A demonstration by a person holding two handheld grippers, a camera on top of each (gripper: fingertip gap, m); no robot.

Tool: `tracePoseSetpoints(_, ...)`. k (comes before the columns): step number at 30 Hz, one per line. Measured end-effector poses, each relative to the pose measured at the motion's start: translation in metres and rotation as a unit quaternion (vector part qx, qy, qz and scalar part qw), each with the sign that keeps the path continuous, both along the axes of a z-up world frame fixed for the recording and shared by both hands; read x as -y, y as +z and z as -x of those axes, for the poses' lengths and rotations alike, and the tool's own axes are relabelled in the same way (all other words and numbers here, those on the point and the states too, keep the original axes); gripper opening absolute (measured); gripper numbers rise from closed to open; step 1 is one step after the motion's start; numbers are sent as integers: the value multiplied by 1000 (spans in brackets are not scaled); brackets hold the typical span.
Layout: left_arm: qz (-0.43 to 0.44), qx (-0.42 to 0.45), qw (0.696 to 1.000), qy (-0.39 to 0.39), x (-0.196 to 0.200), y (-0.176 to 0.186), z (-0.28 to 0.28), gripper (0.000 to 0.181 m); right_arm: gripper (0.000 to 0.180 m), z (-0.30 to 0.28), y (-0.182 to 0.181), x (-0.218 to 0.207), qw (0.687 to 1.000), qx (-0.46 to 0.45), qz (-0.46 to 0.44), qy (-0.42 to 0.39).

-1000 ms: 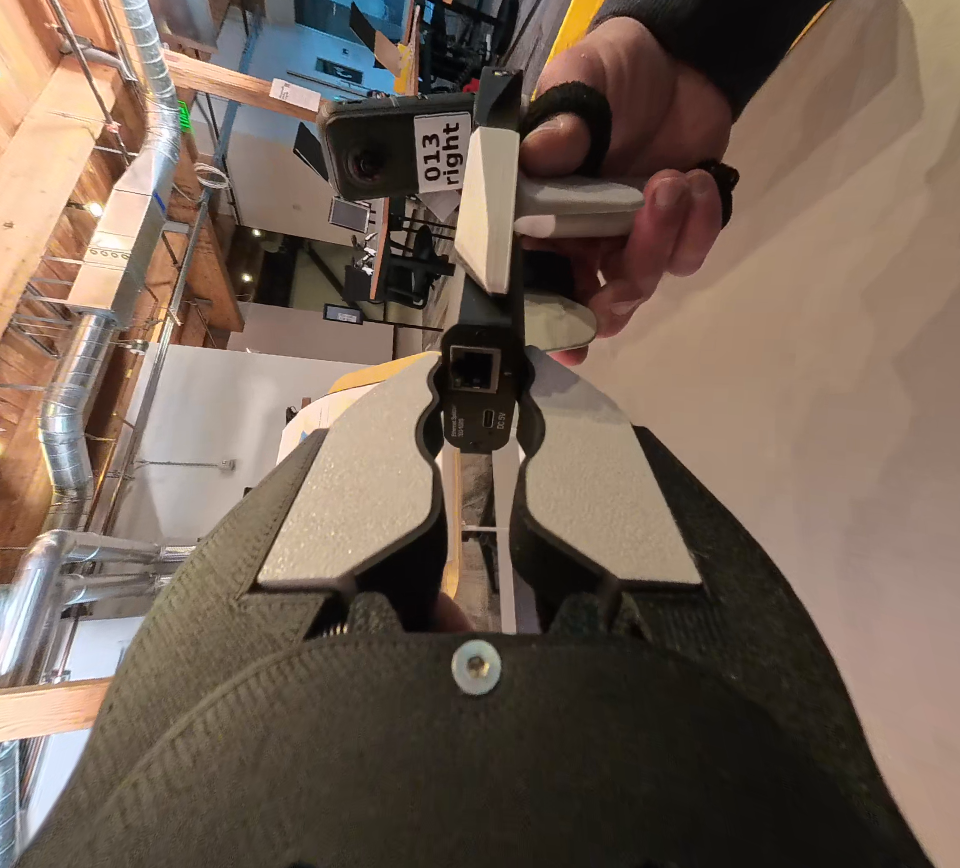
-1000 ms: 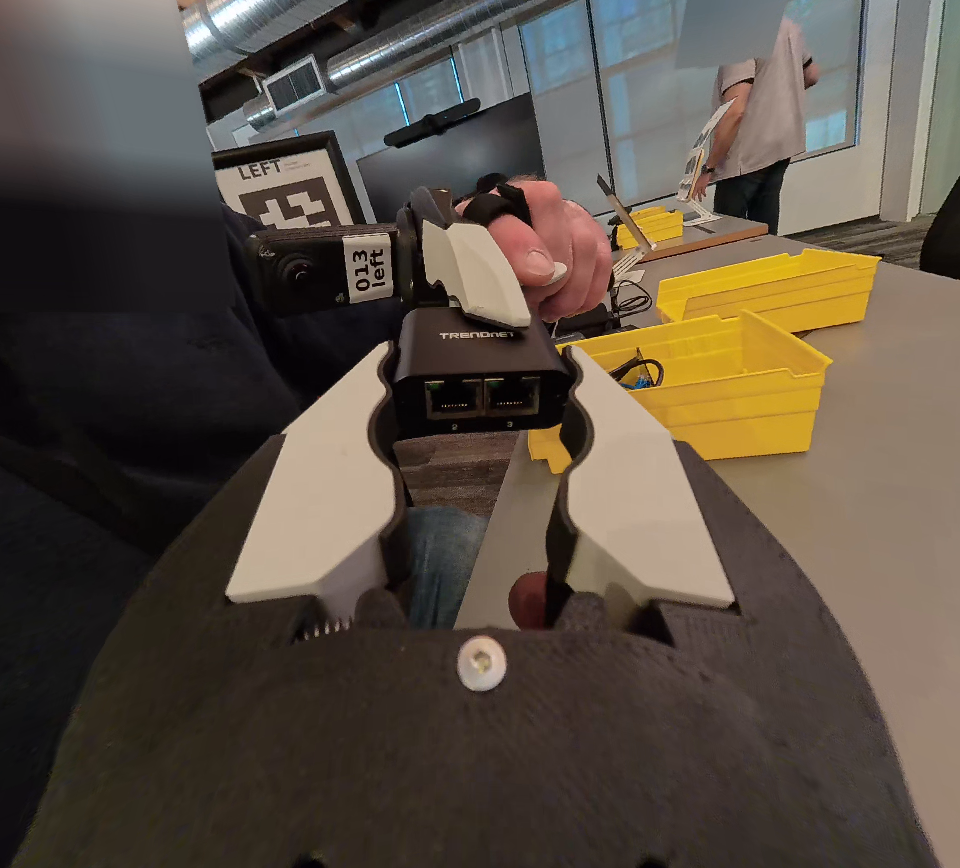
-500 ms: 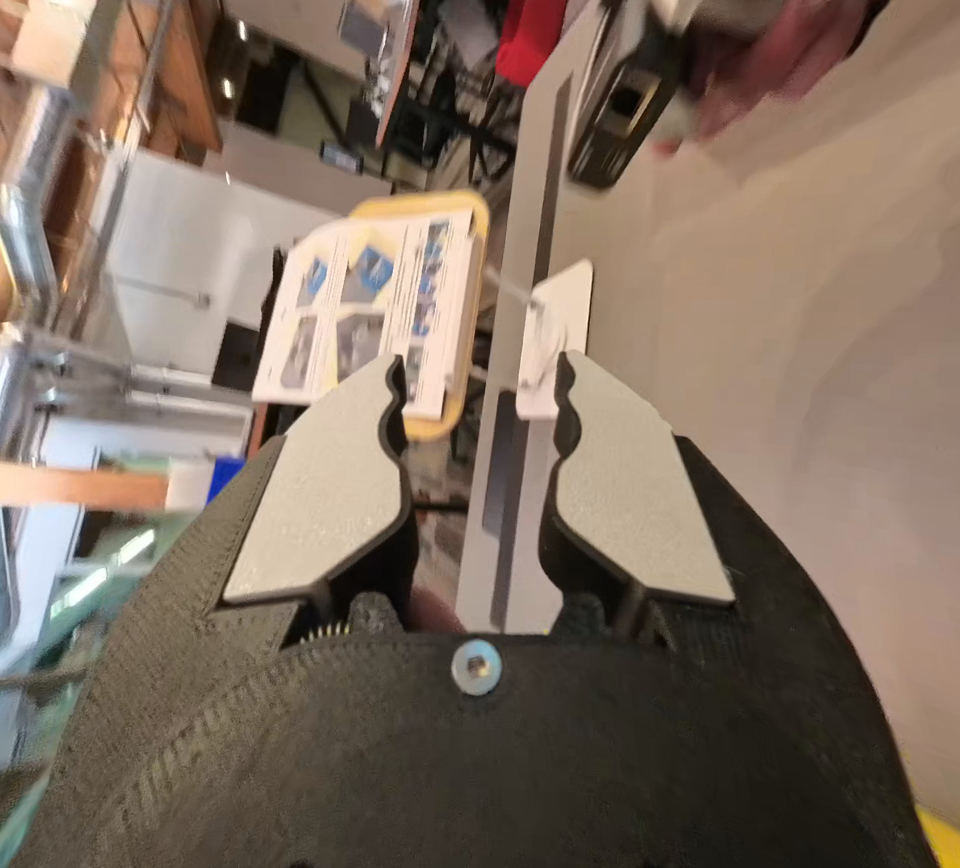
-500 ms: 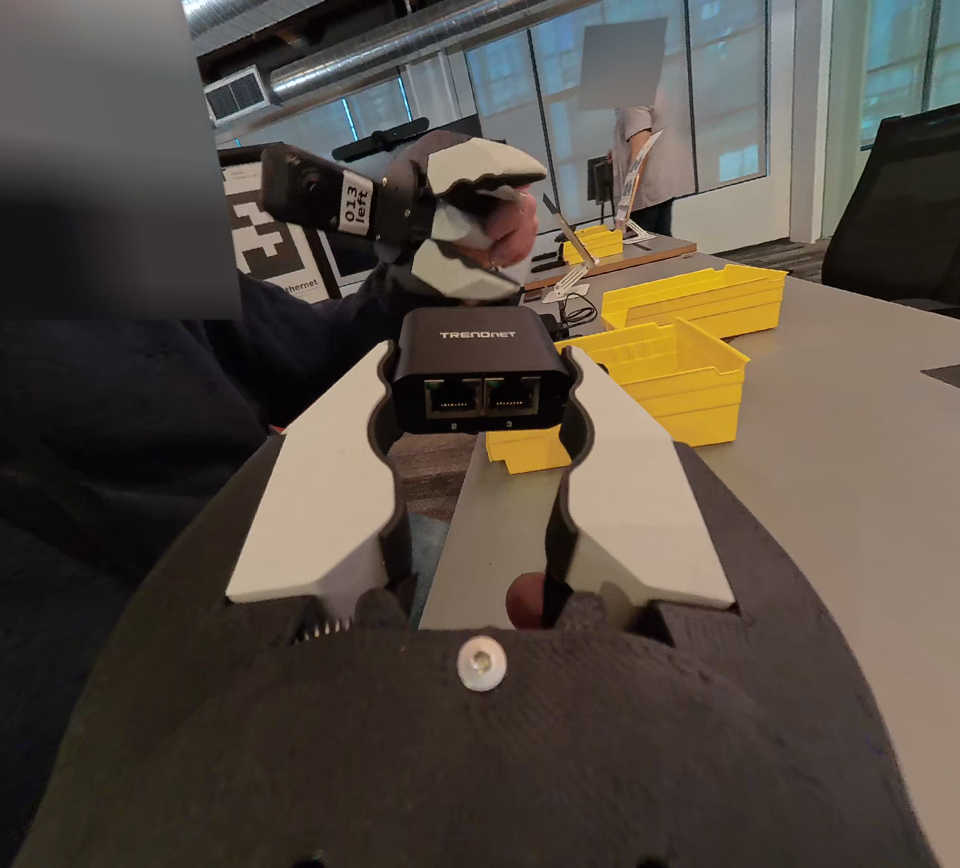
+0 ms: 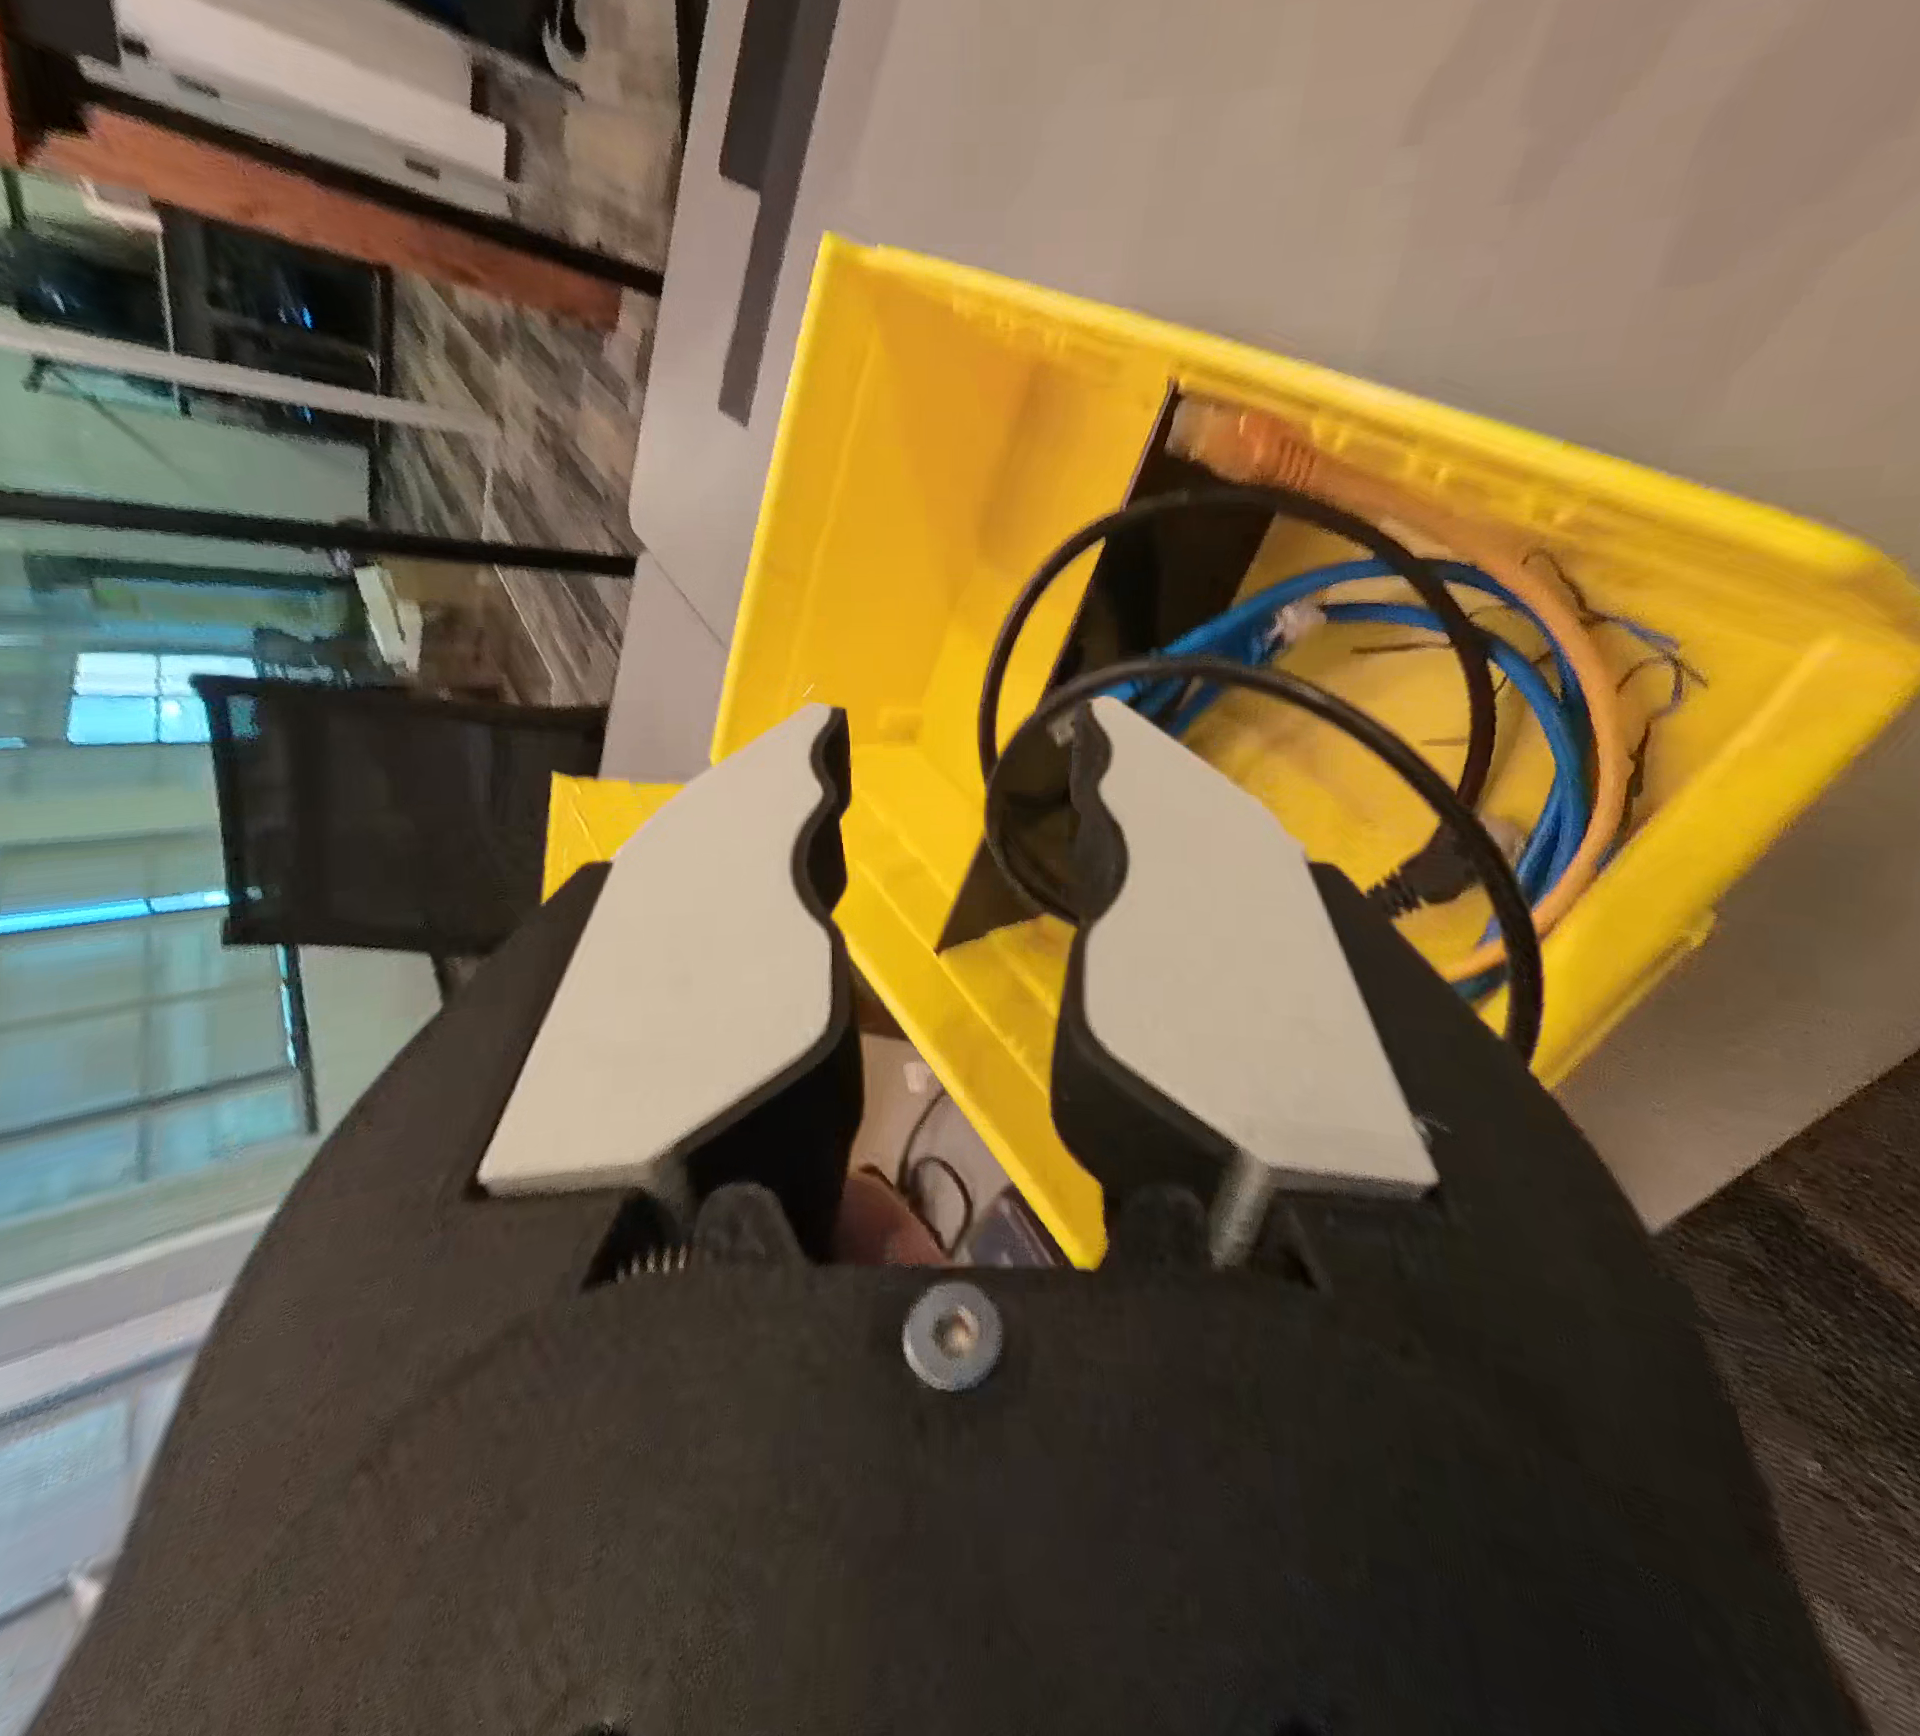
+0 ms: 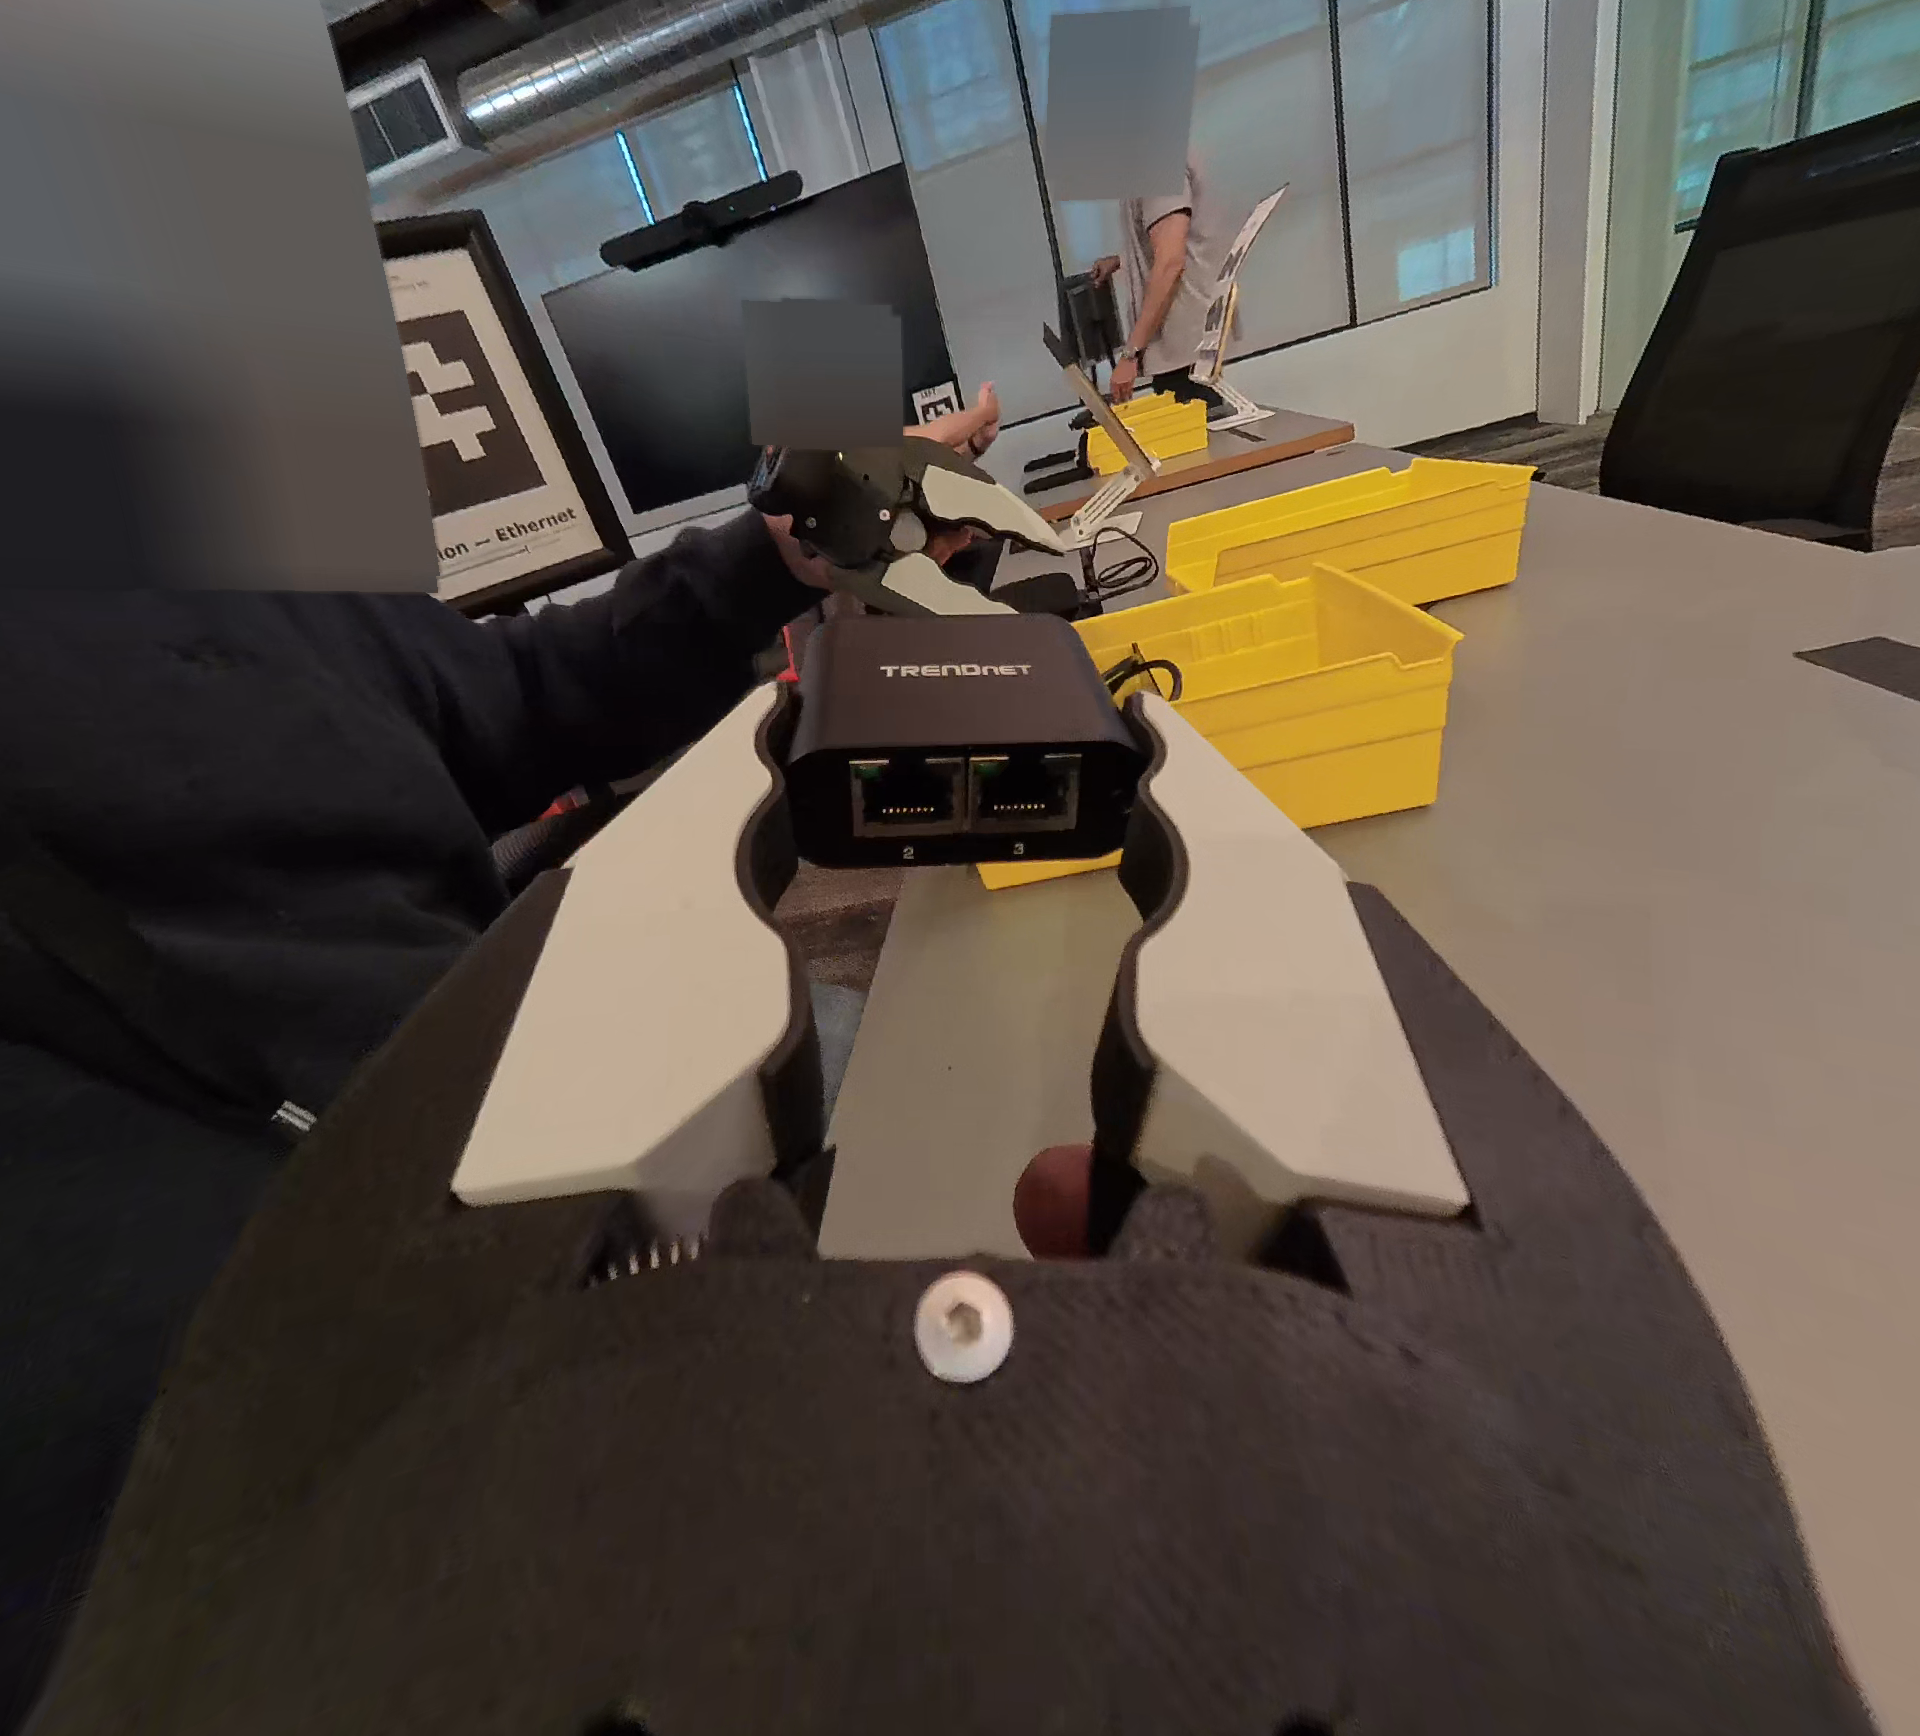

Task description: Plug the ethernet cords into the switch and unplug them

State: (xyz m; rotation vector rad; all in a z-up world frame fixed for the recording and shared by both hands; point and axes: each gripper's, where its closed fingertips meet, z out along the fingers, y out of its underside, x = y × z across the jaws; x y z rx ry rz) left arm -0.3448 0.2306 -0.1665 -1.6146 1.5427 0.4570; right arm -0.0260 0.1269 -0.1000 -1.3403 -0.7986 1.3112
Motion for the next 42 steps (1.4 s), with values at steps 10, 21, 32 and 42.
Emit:
tracePoseSetpoints(10,53,7,985,167,37,-31,98,37,61,-1,-10,-5,1000,7,8,-6)
tracePoseSetpoints(21,52,-85,983,155,52,-78,97,44,61,3,-13,-5,1000,10,8,-2)
tracePoseSetpoints(32,141,-133,979,65,50,-109,83,6,61,0,-12,-5,1000,11,3,-7)
tracePoseSetpoints(42,223,-141,963,55,67,-113,94,46,61,-2,-13,-7,1000,4,8,-7)
